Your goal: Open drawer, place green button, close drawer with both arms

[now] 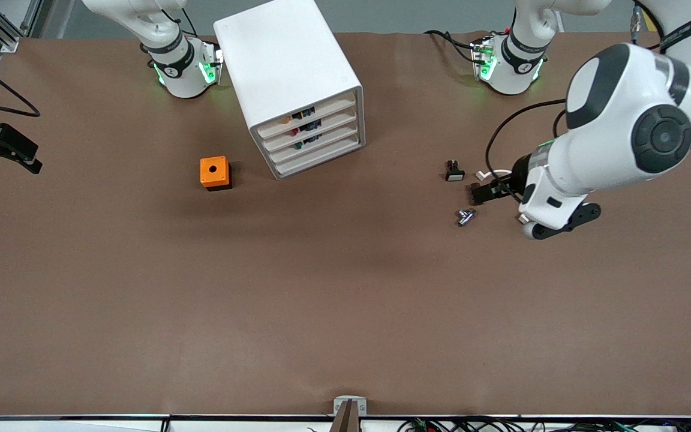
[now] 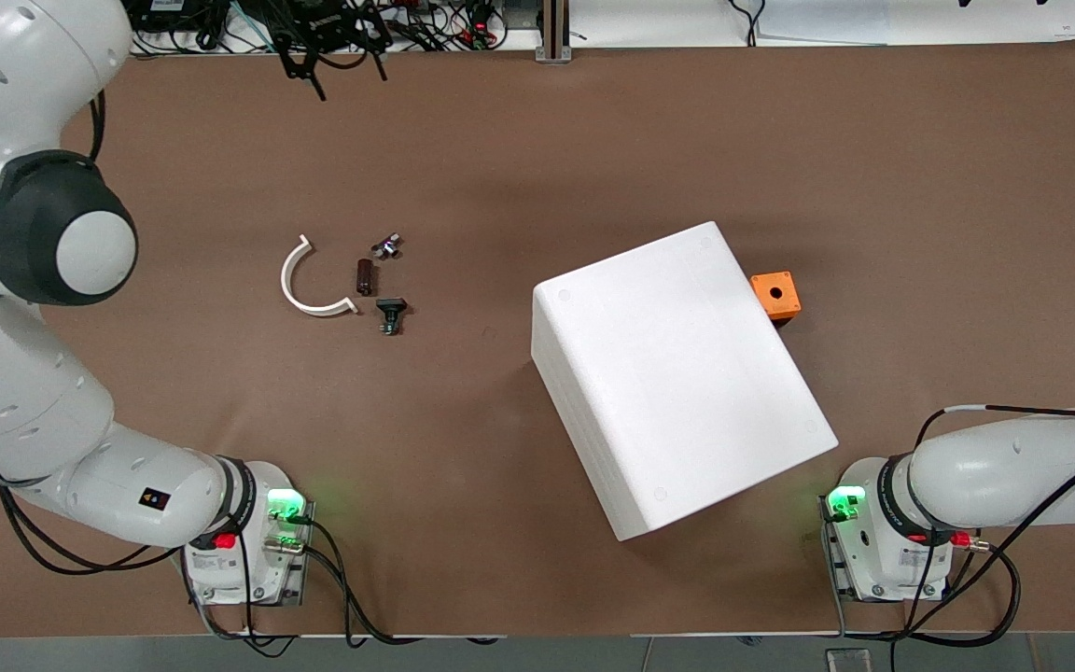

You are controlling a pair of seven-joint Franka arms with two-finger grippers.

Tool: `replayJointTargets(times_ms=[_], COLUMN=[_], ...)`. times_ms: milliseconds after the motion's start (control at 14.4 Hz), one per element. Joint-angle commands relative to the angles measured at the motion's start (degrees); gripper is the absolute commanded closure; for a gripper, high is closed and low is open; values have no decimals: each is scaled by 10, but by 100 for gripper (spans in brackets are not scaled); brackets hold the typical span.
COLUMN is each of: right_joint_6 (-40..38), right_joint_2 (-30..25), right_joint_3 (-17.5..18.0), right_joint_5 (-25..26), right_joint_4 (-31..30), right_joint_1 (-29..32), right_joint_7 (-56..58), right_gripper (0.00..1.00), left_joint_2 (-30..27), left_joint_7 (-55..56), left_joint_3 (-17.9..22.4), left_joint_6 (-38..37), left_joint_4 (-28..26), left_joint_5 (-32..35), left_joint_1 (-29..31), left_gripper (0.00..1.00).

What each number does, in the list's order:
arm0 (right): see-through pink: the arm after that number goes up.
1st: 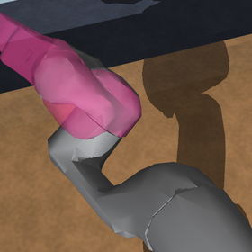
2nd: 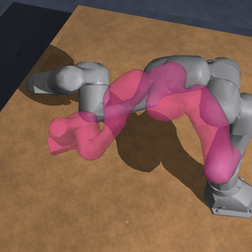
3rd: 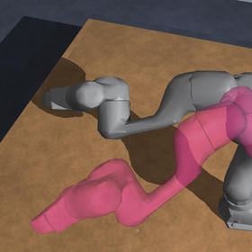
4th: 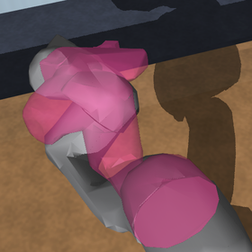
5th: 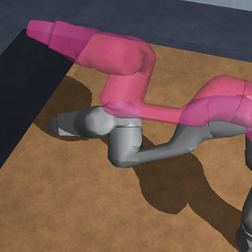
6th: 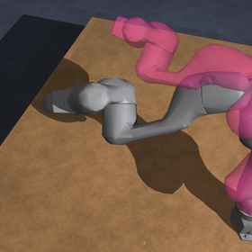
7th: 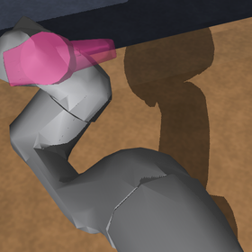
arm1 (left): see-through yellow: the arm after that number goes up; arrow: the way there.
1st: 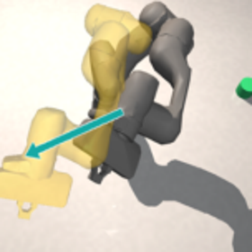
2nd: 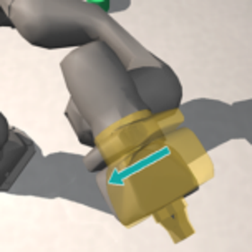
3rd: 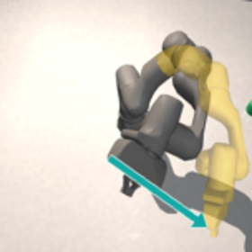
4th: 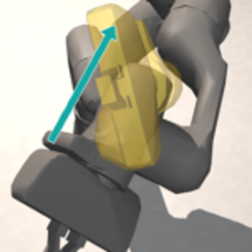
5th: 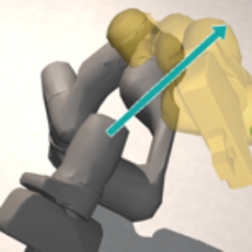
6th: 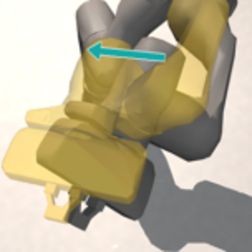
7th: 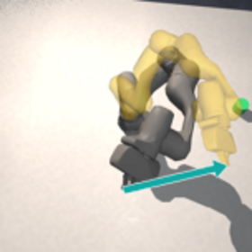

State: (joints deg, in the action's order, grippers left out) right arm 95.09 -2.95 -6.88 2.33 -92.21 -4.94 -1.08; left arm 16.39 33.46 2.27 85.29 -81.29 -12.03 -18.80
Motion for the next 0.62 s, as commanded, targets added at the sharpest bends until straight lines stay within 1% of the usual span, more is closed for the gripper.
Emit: replayJointTargets(times_ms=[0, 208, 416, 555], right_joint_6=[-11, -14, -24, -25], right_joint_2=[3, 3, 4, 4], right_joint_3=[0, -1, 0, 0], right_joint_5=[-9, -9, -3, -3], right_joint_4=[12, 11, 9, 11], right_joint_1=[5, 5, 4, 5], right_joint_7=[26, 47, 47, 47], right_gripper=[0, 0, 0, 0], left_joint_2=[-31, -52, -77, -93], left_joint_7=[-68, -131, -171, -210], left_joint_3=[-7, -10, -15, -29], left_joint_6=[-33, -70, -73, -73], left_joint_4=[-12, -20, -44, -62], left_joint_5=[14, 46, 54, 69], left_joint_1=[42, 70, 104, 134], left_gripper=[0, 0, 0, 0])
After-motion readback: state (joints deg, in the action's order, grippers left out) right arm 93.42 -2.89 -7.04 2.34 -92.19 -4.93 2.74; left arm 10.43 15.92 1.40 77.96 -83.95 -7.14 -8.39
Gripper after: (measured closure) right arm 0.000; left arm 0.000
